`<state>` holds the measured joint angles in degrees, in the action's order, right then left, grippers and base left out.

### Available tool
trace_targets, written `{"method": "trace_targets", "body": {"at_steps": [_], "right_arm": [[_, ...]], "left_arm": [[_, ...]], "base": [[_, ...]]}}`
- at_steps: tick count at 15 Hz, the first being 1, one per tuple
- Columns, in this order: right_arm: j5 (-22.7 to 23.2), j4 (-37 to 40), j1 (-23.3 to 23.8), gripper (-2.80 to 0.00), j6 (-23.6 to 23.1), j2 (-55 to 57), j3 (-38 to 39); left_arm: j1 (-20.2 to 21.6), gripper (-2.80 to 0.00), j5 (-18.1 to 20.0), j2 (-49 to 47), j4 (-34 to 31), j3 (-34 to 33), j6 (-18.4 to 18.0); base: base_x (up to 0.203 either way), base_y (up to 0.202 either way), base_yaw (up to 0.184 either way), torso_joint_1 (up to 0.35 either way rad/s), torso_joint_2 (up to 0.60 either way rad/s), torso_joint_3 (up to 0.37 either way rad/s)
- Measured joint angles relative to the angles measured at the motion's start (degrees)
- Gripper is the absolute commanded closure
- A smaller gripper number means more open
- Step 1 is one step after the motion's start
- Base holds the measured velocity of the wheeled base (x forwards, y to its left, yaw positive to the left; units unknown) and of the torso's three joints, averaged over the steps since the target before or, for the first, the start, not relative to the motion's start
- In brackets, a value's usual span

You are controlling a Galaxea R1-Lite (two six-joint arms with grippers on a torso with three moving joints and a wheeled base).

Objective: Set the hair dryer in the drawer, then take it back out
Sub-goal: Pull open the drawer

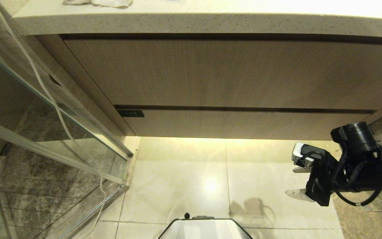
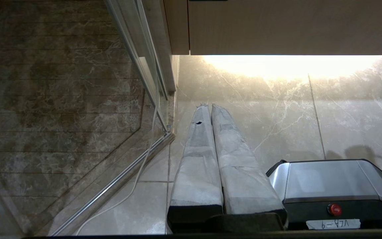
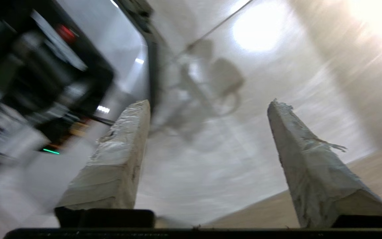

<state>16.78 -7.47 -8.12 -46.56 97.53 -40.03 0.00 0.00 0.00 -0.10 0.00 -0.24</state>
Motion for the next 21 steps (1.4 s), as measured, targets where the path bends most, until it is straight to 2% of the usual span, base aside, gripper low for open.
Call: {"method": "trace_targets", "body": {"at_steps": [1, 3, 5, 8, 10, 13, 21], "right_arm": [[0.8, -3.4, 1.7, -2.80, -7.1, 2.2, -0.5], [2.1, -13.0, 4.3, -2.80, -18.6, 5.6, -1.8], [2.5, -24.8, 5.5, -2.80, -25.3, 8.6, -2.8], [2.8, -41.1, 6.2, -2.80, -26.6, 13.0, -3.4], [2.7, -46.4, 6.6, -2.80, -26.7, 15.1, -3.7], [2.5, -47.4, 6.8, -2.80, -26.6, 17.2, -4.1], [1.0, -45.3, 6.8, -2.80, -25.3, 22.2, -11.8]], "left_arm": [[0.0, 0.00, 0.0, 0.0, 0.0, 0.0, 0.0], [0.0, 0.00, 0.0, 0.0, 0.0, 0.0, 0.0], [0.0, 0.00, 0.0, 0.0, 0.0, 0.0, 0.0], [0.0, 0.00, 0.0, 0.0, 0.0, 0.0, 0.0], [0.0, 0.00, 0.0, 0.0, 0.0, 0.0, 0.0], [0.0, 0.00, 0.0, 0.0, 0.0, 0.0, 0.0], [0.0, 0.00, 0.0, 0.0, 0.0, 0.0, 0.0]], "base": [[0.000, 0.000, 0.000, 0.000, 0.00, 0.000], [0.000, 0.000, 0.000, 0.000, 0.00, 0.000], [0.000, 0.000, 0.000, 0.000, 0.00, 0.000], [0.000, 0.000, 0.000, 0.000, 0.00, 0.000], [0.000, 0.000, 0.000, 0.000, 0.00, 0.000], [0.000, 0.000, 0.000, 0.000, 0.00, 0.000], [0.000, 0.000, 0.000, 0.000, 0.00, 0.000]]}}
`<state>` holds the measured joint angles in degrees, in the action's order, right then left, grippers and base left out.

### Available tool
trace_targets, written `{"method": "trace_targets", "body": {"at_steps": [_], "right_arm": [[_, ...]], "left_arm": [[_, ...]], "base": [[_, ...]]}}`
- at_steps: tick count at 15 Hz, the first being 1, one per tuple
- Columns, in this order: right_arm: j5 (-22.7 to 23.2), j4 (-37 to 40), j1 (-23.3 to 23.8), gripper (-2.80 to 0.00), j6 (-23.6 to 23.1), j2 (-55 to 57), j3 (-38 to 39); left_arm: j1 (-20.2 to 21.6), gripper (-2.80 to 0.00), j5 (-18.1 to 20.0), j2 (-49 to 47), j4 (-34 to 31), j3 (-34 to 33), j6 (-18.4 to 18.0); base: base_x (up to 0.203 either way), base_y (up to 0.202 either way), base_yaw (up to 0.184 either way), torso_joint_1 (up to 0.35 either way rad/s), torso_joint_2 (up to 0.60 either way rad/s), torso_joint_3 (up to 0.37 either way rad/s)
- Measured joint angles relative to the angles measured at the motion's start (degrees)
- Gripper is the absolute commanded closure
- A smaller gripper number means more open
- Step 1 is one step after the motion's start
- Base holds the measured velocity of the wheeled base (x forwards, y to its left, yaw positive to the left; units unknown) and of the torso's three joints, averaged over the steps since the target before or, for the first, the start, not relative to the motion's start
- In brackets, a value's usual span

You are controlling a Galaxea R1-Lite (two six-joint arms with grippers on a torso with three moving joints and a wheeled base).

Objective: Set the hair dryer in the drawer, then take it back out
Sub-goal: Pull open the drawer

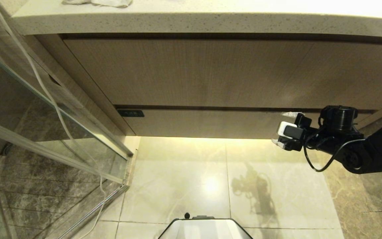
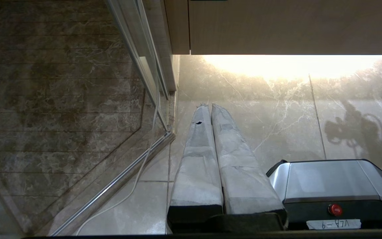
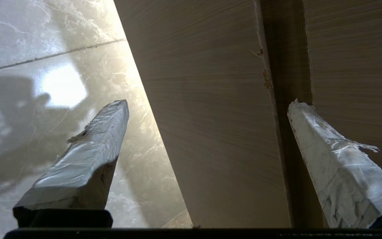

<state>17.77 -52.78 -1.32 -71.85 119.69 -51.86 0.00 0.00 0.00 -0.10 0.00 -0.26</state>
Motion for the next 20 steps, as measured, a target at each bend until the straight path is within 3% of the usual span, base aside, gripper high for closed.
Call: {"method": "trace_targets", "body": {"at_steps": [8, 20], "right_arm": [[0.0, -0.3, -0.1, -2.80, 0.0, 5.7, -7.7], [0.2, -3.2, 0.0, -2.80, -0.4, 9.9, -12.4]], "left_arm": [[0.0, 0.00, 0.0, 0.0, 0.0, 0.0, 0.0], [0.0, 0.00, 0.0, 0.0, 0.0, 0.0, 0.0]], "base": [[0.000, 0.000, 0.000, 0.000, 0.00, 0.000], [0.000, 0.000, 0.000, 0.000, 0.00, 0.000]]}}
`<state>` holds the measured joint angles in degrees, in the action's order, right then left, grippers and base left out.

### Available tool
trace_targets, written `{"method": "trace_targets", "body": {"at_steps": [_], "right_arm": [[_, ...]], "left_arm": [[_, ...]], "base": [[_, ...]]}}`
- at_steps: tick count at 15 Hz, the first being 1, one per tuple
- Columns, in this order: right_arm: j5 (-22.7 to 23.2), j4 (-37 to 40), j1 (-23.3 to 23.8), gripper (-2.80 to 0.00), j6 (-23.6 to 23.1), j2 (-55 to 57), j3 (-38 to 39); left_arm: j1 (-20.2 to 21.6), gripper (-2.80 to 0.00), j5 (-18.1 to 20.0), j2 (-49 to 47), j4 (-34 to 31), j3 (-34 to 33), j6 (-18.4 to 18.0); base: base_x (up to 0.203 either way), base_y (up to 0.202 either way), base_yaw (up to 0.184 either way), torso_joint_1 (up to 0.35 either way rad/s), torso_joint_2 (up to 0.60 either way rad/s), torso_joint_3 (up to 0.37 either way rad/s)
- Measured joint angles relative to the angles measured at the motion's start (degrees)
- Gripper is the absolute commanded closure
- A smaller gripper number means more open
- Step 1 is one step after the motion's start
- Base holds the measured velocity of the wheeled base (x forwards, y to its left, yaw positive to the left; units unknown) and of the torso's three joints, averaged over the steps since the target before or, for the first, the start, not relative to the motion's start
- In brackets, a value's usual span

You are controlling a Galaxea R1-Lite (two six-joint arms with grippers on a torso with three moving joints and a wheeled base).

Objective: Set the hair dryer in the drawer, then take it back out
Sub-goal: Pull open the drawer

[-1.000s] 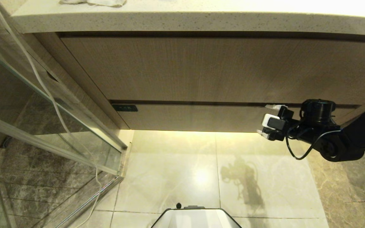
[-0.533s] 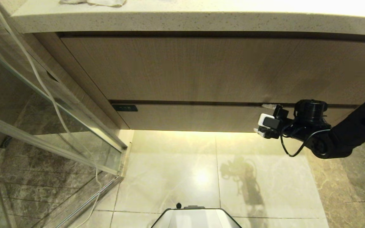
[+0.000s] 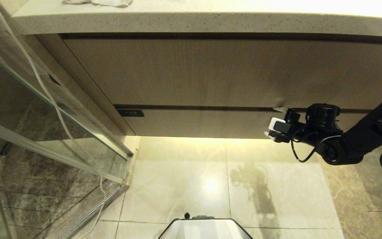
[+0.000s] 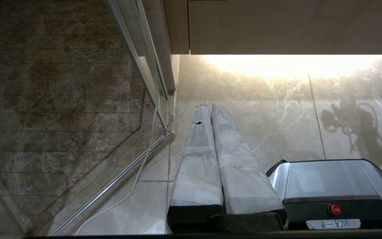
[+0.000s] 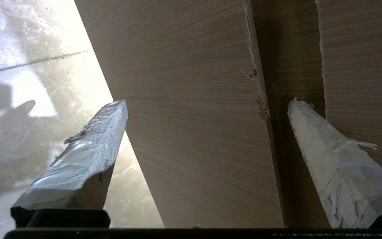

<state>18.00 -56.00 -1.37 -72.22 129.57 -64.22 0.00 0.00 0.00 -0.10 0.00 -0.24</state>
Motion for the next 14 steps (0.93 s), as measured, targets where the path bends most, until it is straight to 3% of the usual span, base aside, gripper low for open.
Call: {"method": "trace_targets", "body": {"at_steps": [4, 8, 12, 14], "right_arm": [[-0.2, -2.1, 0.1, -2.80, 0.3, 0.9, 0.0], [-0.9, 0.6, 0.2, -2.80, 0.3, 1.0, 0.7], [-6.4, 3.5, 0.5, -2.80, 0.7, 1.7, -0.3], [-6.7, 3.5, 0.8, -2.80, 1.4, 1.9, -0.4]], "left_arm": [[0.0, 0.00, 0.0, 0.0, 0.0, 0.0, 0.0], [0.0, 0.00, 0.0, 0.0, 0.0, 0.0, 0.0], [0.0, 0.00, 0.0, 0.0, 0.0, 0.0, 0.0], [0.0, 0.00, 0.0, 0.0, 0.0, 0.0, 0.0]], "base": [[0.000, 0.000, 0.000, 0.000, 0.00, 0.000], [0.000, 0.000, 0.000, 0.000, 0.00, 0.000], [0.000, 0.000, 0.000, 0.000, 0.00, 0.000], [0.000, 0.000, 0.000, 0.000, 0.00, 0.000]]}}
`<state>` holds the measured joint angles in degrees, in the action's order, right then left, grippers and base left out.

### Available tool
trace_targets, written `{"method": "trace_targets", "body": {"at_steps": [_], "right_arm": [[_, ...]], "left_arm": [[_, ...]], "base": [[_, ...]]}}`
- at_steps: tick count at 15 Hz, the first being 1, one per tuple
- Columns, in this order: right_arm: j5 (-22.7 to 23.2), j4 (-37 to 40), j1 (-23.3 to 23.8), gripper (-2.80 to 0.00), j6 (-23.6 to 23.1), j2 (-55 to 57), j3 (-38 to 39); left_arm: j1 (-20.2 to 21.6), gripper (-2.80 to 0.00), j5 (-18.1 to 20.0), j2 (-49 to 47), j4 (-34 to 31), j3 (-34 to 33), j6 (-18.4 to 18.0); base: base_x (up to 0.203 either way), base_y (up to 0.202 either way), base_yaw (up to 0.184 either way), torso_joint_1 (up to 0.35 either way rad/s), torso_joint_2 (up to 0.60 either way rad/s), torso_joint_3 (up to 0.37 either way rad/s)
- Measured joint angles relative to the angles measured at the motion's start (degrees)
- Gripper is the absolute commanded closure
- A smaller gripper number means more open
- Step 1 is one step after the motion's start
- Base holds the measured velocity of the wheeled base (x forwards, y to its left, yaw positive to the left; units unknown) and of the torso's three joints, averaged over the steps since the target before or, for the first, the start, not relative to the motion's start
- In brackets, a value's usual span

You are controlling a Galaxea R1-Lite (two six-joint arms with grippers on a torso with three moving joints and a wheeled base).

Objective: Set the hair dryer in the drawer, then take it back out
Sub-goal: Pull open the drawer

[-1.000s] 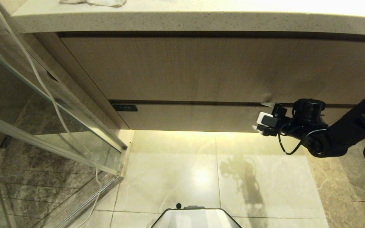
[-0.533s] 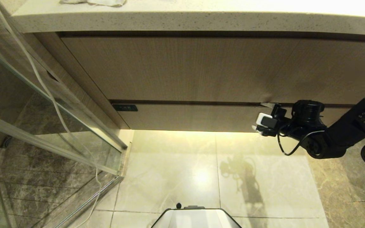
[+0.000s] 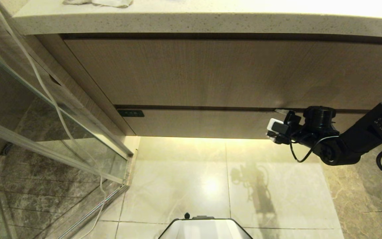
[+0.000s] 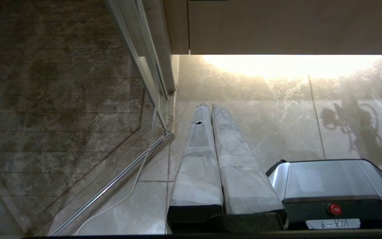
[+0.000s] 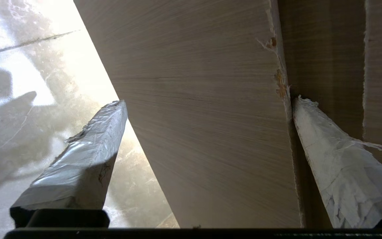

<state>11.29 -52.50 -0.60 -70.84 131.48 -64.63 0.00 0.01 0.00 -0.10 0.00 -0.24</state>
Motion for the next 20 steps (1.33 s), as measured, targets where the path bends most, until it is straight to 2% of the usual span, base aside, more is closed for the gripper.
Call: {"method": "trace_targets", "body": {"at_steps": [6, 11, 16, 20], "right_arm": [[-0.2, 1.3, 0.4, -2.80, -0.2, 0.2, 0.6], [-0.2, 15.3, 0.7, -2.80, -0.2, -1.9, 0.6], [-0.6, 19.9, 1.3, -2.80, -0.4, -3.1, 1.4], [-0.7, 19.9, 1.3, -2.80, 0.0, -3.5, 1.4]], "left_arm": [[0.0, 0.00, 0.0, 0.0, 0.0, 0.0, 0.0], [0.0, 0.00, 0.0, 0.0, 0.0, 0.0, 0.0], [0.0, 0.00, 0.0, 0.0, 0.0, 0.0, 0.0], [0.0, 0.00, 0.0, 0.0, 0.0, 0.0, 0.0]], "base": [[0.000, 0.000, 0.000, 0.000, 0.00, 0.000], [0.000, 0.000, 0.000, 0.000, 0.00, 0.000], [0.000, 0.000, 0.000, 0.000, 0.00, 0.000], [0.000, 0.000, 0.000, 0.000, 0.00, 0.000]]}}
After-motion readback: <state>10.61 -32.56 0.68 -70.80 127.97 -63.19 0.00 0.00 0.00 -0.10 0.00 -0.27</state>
